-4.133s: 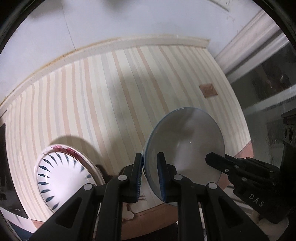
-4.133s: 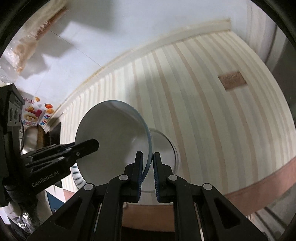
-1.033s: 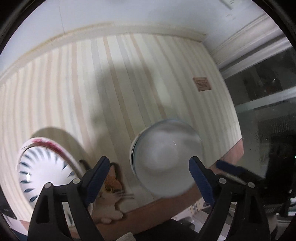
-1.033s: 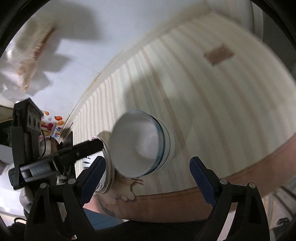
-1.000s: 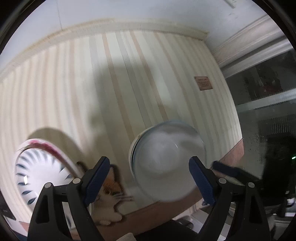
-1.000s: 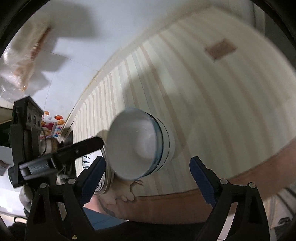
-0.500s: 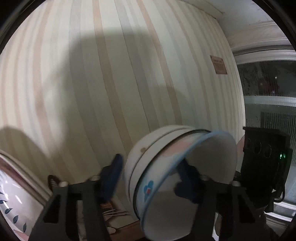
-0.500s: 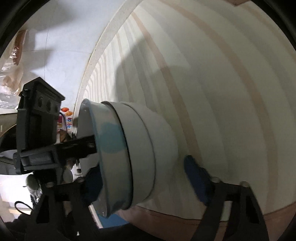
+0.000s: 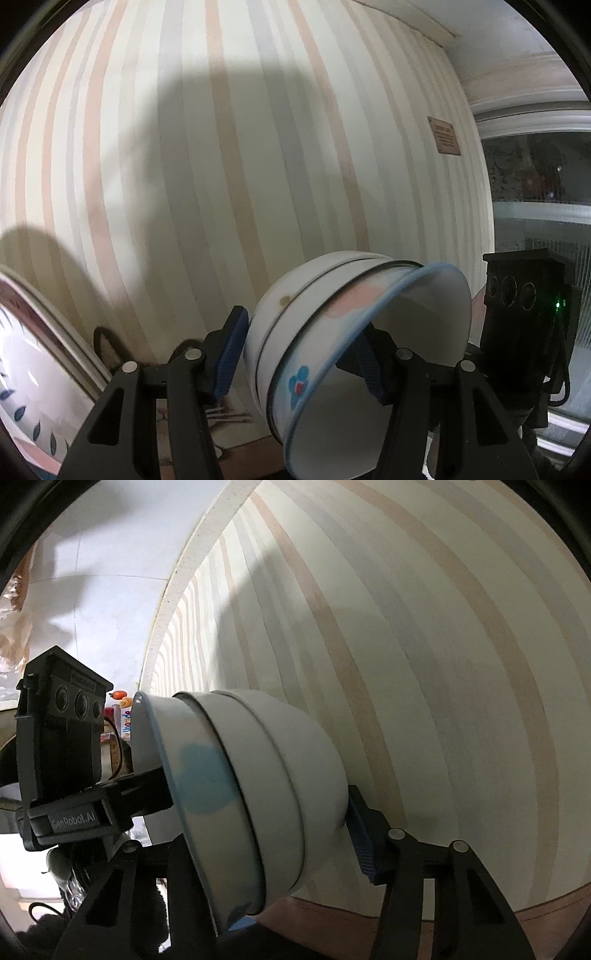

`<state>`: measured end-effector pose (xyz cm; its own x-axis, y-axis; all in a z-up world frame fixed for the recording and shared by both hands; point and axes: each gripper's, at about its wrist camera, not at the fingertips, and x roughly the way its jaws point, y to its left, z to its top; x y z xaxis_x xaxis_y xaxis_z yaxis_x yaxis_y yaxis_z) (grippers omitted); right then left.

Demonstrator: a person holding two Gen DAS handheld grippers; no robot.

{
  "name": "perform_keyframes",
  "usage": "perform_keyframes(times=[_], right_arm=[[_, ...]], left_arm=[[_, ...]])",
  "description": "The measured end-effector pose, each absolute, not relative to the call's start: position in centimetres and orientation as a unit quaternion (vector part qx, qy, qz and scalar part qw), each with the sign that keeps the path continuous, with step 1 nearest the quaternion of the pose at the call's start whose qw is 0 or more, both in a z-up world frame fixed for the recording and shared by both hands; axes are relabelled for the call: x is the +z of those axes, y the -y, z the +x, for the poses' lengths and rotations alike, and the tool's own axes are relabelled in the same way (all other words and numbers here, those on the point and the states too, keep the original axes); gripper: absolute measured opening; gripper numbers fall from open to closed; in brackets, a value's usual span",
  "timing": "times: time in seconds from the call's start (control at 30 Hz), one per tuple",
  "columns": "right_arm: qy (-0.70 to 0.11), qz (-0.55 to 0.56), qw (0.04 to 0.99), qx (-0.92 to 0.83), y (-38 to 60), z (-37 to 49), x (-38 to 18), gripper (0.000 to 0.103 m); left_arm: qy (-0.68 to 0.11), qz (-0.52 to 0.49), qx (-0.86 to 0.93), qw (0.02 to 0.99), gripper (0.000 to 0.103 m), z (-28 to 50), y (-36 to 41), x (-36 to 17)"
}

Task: Organize plates and bowls
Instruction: 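Grasp the three-bowl stack rim with the right tool while the left tool grips it too, then carry the bowl stack over the plate stack with both tools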

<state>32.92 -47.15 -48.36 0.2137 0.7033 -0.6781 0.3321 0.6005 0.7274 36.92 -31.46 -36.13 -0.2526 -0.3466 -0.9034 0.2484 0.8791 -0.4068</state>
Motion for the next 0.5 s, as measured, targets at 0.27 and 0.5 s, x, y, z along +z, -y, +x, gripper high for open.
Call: perform_keyframes(times=[0.27,0.5], right_arm=[[-0.62,0.417,0.646,0.153,46.6,33.7,-47.5,0.056],[-0.622,0.39,0.656,0.173,44.1,36.7,-45.0,0.056]], left_arm=[[-0.75,-0.043,-0.234,0.618,0.054,36.7,30.0,-34.5],[-0.732,-0.065,-0.226,0.64,0.054,36.9,26.9,-31.3]])
